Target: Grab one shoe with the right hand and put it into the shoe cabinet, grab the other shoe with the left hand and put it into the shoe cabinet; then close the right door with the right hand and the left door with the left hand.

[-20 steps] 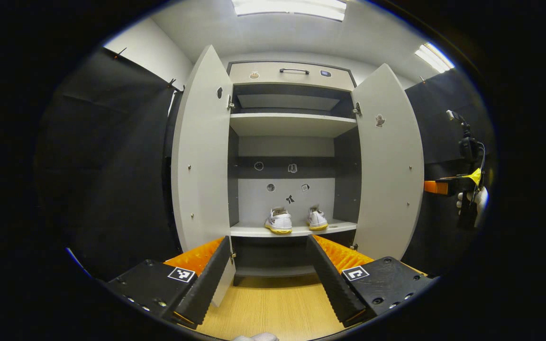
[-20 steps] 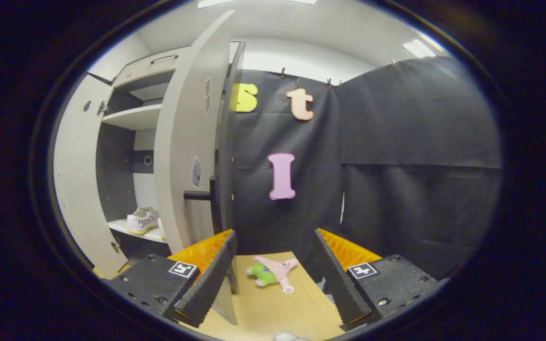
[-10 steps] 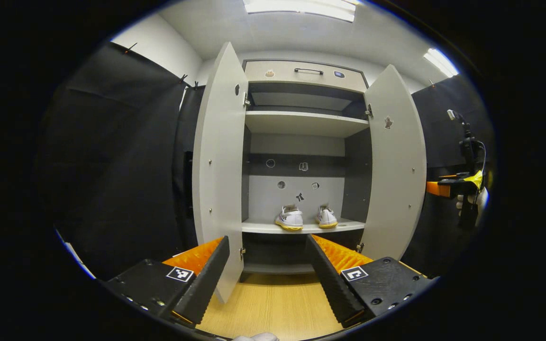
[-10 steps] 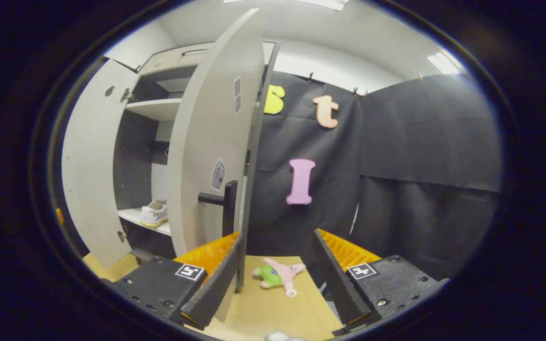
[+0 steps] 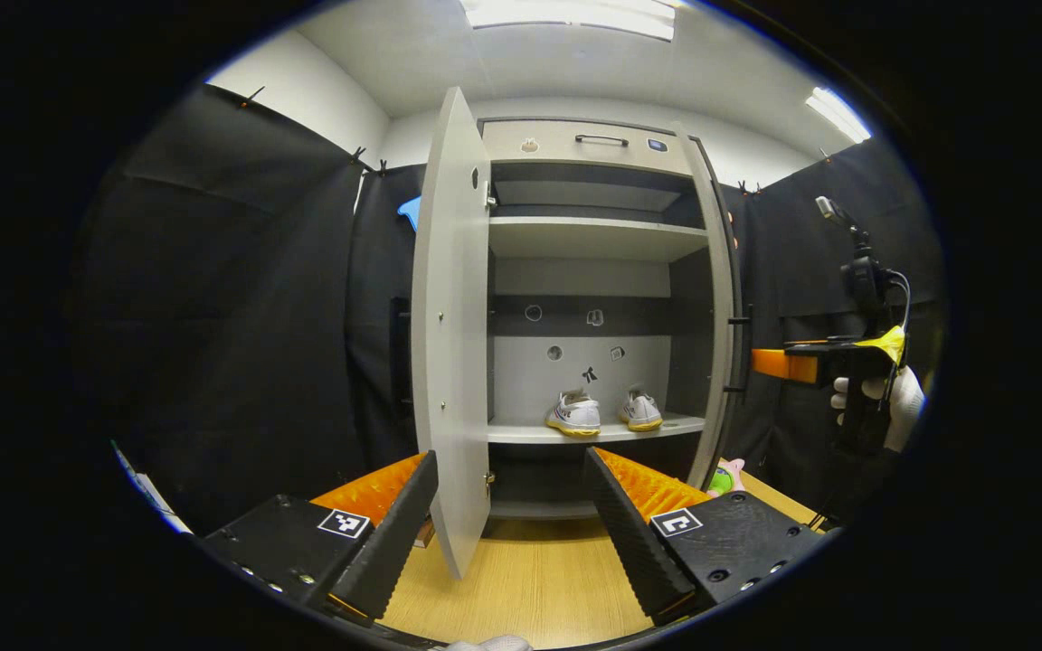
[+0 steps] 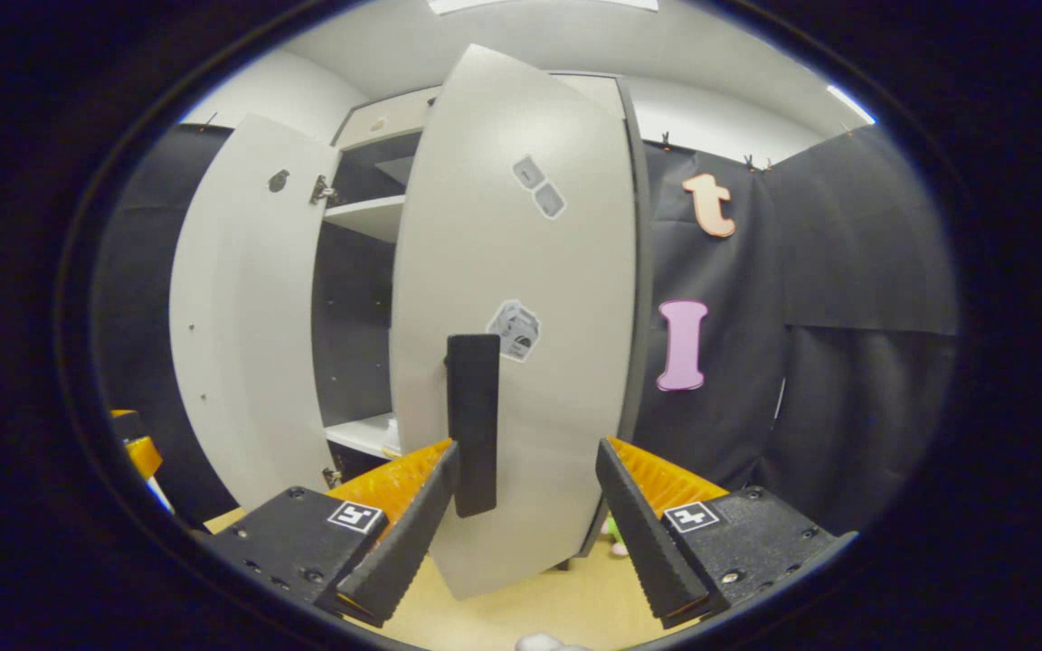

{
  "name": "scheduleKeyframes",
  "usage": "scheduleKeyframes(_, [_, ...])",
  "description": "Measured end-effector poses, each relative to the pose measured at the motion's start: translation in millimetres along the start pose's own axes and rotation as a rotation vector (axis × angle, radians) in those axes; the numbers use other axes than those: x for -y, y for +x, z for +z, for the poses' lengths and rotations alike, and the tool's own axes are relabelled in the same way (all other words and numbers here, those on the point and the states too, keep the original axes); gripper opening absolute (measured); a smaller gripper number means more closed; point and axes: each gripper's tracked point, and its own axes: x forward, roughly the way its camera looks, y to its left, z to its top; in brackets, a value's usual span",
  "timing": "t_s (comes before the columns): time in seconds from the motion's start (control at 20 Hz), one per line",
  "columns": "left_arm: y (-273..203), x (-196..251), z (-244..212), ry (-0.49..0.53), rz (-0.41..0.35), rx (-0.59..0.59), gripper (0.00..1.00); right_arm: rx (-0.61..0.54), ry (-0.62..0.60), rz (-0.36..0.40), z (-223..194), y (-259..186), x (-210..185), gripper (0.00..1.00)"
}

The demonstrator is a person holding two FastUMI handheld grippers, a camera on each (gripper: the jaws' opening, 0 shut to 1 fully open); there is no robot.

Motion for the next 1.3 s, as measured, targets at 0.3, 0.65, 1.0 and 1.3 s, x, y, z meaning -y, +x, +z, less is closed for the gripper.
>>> scheduleKeyframes(0.3, [-4,-17,4,0.007,0.0,0.008,0.96,-0.007,-0.005,0.051,-11,-28,-42,0.99])
scheduleKeyframes(0.65, [11,-74,13,0.025,0.043,0.015,0.95,-0.053,0.015,0.055,-36,-70,-74,0.99])
scheduleKeyframes(1.0, [68,-164,38,0.047,0.149,0.069,0.96,-0.115,0.036,0.017,-69,-110,-96,0.99])
scheduleKeyframes(1.3, [119,-185,44,0.055,0.164,0.081,0.87,-0.149,0.045,-0.042,-81,-129,-86,0.99])
